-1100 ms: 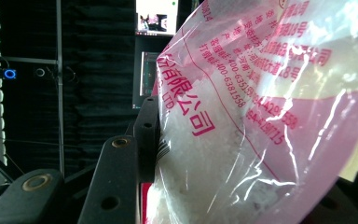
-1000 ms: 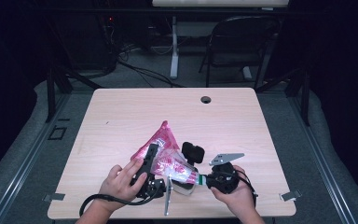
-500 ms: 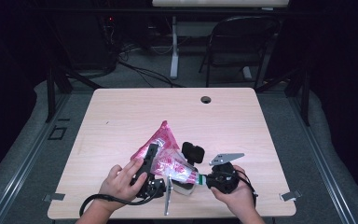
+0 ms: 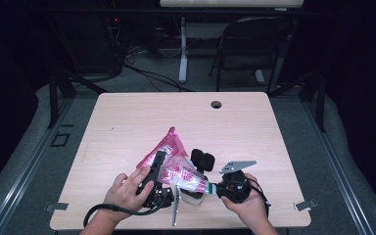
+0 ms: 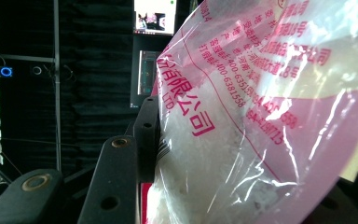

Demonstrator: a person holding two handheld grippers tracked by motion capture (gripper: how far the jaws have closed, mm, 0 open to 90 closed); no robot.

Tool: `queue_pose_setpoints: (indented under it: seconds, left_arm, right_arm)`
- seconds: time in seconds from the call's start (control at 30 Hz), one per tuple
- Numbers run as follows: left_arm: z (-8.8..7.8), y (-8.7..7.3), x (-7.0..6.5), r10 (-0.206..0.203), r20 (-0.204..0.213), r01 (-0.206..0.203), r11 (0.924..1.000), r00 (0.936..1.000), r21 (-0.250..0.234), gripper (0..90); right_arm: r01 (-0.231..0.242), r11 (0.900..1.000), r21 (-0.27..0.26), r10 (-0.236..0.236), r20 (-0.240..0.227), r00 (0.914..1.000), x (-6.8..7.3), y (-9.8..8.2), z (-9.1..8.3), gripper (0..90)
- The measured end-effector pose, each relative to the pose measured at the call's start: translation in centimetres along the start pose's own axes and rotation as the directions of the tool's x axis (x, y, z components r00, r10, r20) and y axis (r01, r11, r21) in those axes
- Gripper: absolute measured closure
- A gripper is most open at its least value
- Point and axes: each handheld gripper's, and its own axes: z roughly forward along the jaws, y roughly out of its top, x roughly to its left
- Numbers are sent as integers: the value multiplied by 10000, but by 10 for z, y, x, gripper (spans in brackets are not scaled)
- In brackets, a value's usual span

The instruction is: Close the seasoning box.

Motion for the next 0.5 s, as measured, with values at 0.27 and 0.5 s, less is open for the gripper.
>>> queue_pose_setpoints:
  seconds: [0.27,0.5]
  left_arm:
    - [0,0,0,-44,-12,44,10000,10000,10,618]
    - [-1,-1,-1,-15,5,15,10000,10000,56,618]
  right_arm:
    - [-19,10000,-40,19,14,10000,0,0,0,900]
    - [34,10000,-5,-34,27,10000,0,0,-1,900]
